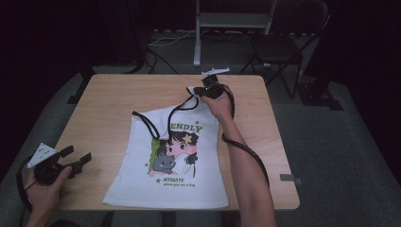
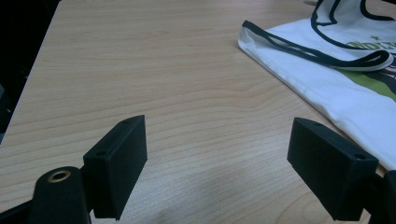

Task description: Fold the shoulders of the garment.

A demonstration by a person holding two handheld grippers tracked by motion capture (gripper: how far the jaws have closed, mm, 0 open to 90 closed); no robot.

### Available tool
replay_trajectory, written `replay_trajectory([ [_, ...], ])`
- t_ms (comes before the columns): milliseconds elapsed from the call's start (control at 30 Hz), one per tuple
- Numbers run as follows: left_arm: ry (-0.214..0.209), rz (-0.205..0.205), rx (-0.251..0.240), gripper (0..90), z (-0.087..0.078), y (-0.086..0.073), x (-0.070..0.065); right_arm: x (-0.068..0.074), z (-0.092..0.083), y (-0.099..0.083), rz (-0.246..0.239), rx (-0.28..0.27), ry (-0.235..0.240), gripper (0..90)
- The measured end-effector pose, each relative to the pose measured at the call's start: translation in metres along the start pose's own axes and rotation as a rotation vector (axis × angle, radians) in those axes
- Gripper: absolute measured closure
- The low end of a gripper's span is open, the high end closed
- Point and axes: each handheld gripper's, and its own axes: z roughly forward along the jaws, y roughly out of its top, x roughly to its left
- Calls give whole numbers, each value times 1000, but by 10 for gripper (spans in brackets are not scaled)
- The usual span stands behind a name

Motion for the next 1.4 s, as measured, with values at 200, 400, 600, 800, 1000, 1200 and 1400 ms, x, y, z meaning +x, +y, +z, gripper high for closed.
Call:
replay_trajectory([
  [200, 2, 5, 2, 197, 0, 0, 0, 14, -9, -11, -45, 9, 16, 860],
  [400, 3, 10, 3, 197, 0, 0, -1, 26, -17, -26, -80, 19, 35, 857],
  [600, 4, 10, 3, 197, 0, 0, -1, 42, -20, -42, -121, 36, 56, 853],
  [800, 5, 19, 6, 197, 0, 0, -1, 56, -17, -60, -160, 67, 74, 853],
  [1000, 6, 14, 4, 197, -1, 0, -1, 66, -20, -75, -191, 83, 74, 849],
  [1200, 7, 14, 3, 197, 0, 0, -1, 74, -24, -82, -220, 97, 76, 841],
  [1400, 9, 14, 3, 197, 0, 0, -1, 78, -24, -87, -238, 110, 82, 833],
])
